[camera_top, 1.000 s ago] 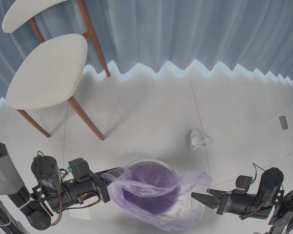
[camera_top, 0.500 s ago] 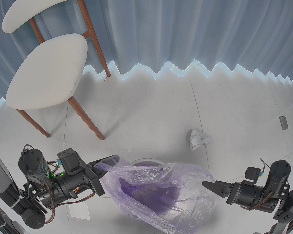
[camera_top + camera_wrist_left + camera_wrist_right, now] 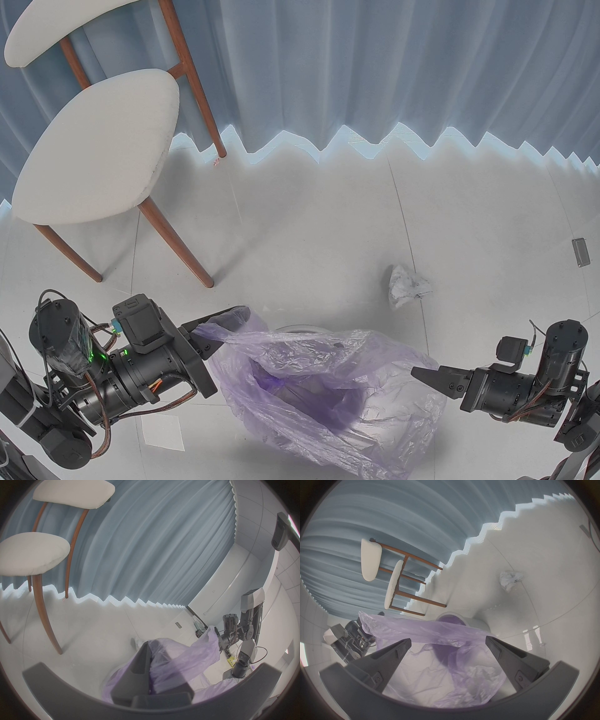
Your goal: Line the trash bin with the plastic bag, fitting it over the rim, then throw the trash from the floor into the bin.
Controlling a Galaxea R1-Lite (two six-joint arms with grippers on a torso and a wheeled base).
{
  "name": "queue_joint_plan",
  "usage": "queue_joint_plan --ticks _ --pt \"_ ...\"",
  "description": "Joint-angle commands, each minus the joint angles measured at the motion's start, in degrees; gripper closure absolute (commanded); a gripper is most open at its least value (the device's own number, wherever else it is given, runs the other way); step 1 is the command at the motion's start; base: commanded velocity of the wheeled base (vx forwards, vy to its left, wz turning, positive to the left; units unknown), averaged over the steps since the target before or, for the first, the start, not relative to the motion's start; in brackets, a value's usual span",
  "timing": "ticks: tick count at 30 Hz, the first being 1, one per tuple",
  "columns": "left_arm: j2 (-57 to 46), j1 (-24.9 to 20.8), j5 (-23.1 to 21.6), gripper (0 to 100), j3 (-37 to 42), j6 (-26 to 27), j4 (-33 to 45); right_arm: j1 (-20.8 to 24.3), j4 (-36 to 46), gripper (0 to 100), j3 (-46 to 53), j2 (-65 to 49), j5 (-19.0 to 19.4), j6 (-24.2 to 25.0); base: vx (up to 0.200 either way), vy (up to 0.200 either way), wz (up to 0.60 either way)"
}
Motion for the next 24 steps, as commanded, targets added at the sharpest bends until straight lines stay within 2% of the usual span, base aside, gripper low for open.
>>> queue_joint_plan --ticks 1,5,8,11,17,24 --pt "-1.0 -0.3 0.0 100 0.0 0.0 0.0 -1.7 -0.1 0 1.1 0.6 0.9 -2.5 0.0 0.0 0.0" --pt "-1.1 -0.5 0.0 100 0.2 0.0 0.0 -3.7 -0.3 0 1.5 4.5 5.1 -6.0 0.0 0.0 0.0" --pt "-1.3 -0.5 0.0 100 0.3 0.0 0.0 -7.2 -3.3 0 0.7 7.0 5.3 -9.2 0.0 0.0 0.0" --pt "-1.2 -0.5 0.0 100 0.4 0.0 0.0 -9.2 -7.2 0 0.4 9.3 6.9 -9.9 0.0 0.0 0.0" --pt "-1.0 -0.7 -0.4 100 1.7 0.0 0.0 -9.1 -15.4 0 1.1 12.8 8.2 -9.8 0.0 0.0 0.0" --pt "0.0 -1.4 -0.6 100 2.7 -0.6 0.0 -6.8 -16.8 0 1.6 13.4 8.9 -9.3 0.0 0.0 0.0"
